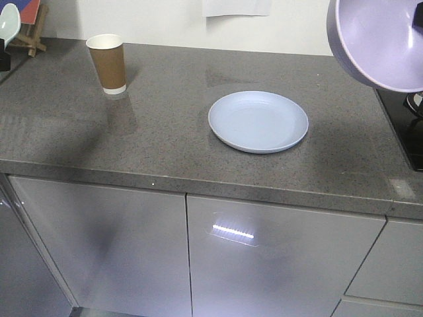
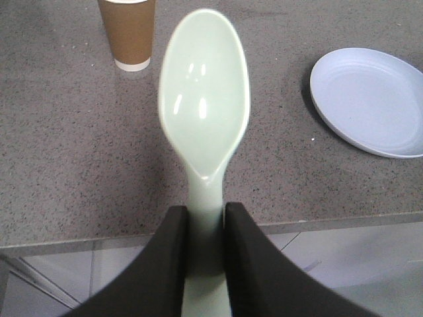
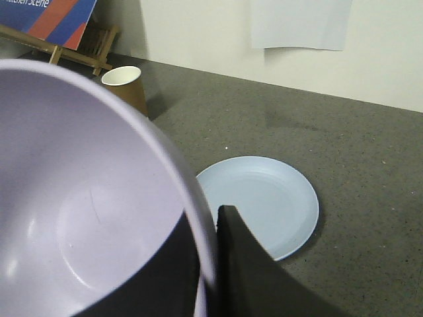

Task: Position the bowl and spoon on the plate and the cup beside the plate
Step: 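Approach the plate, bringing held bowl and spoon above it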

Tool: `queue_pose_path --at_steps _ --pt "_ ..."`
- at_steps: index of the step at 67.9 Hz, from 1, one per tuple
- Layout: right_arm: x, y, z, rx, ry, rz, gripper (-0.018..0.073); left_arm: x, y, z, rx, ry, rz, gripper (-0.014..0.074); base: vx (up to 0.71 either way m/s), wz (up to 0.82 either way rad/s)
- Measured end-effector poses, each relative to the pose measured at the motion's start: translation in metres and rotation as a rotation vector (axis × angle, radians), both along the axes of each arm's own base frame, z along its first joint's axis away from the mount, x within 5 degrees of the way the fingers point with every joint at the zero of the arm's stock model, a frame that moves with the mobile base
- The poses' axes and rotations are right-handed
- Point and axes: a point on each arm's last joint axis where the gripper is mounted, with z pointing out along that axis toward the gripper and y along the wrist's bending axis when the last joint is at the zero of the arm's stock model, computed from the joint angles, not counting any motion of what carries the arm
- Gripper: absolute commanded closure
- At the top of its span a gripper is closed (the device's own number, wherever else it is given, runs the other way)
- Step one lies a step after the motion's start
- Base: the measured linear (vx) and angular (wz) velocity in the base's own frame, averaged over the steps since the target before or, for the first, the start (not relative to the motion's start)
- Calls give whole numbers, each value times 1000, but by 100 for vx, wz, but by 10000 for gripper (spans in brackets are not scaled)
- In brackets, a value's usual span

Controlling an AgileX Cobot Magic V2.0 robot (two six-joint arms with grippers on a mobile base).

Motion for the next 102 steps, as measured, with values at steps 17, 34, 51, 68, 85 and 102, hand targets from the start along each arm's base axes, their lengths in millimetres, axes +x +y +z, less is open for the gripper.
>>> queue_pose_path --at_steps 17,34,51,68,85,102 --pt "0 0 0 0 0 0 562 0 0 0 0 0 0 603 5 -6" --pt "0 0 0 0 0 0 562 0 0 0 0 0 0 603 4 -4" --pt "0 0 0 0 0 0 562 0 0 0 0 0 0 603 4 -3" --pt "0 0 0 0 0 0 562 0 0 0 0 0 0 603 3 -2" --pt "0 0 0 0 0 0 562 0 0 0 0 0 0 603 4 -2" --pt "0 0 0 0 0 0 562 0 0 0 0 0 0 603 4 -2"
